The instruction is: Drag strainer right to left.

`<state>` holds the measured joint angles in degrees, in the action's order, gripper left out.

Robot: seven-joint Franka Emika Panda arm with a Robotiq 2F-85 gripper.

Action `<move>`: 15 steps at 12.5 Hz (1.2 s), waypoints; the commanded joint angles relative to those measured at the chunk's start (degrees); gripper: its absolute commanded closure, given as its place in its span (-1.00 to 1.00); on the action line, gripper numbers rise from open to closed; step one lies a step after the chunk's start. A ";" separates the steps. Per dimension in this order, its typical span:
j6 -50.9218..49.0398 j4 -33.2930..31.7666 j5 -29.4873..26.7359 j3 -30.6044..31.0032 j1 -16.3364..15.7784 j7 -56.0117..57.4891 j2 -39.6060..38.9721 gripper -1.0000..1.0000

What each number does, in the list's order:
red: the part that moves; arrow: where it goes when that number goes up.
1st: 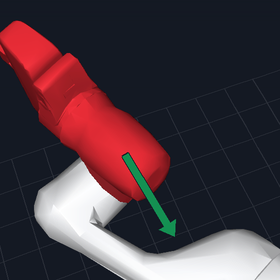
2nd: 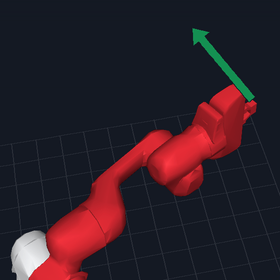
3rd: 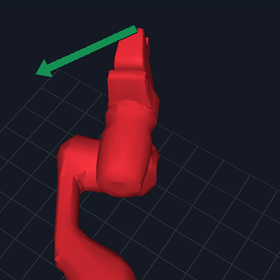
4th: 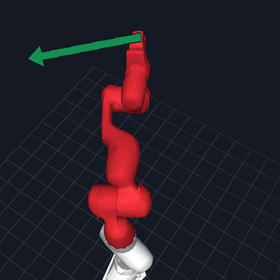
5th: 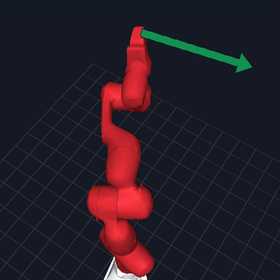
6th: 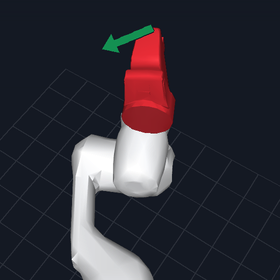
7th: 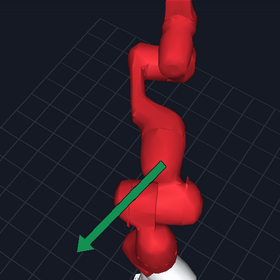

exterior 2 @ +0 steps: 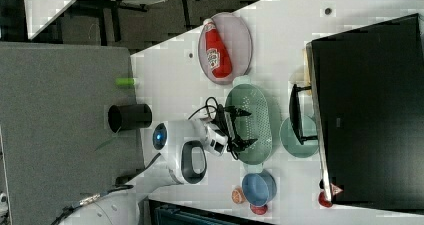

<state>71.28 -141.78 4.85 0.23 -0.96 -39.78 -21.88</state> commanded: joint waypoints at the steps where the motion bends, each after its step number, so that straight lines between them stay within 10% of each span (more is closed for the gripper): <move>1: 3.64 -0.42 -2.14 1.07 -0.25 -5.70 0.68 -1.00; 15: -0.88 4.42 -4.69 2.65 -12.22 -15.85 -2.12 -1.00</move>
<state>71.68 -138.09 -0.68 3.24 -12.14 -50.97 -24.03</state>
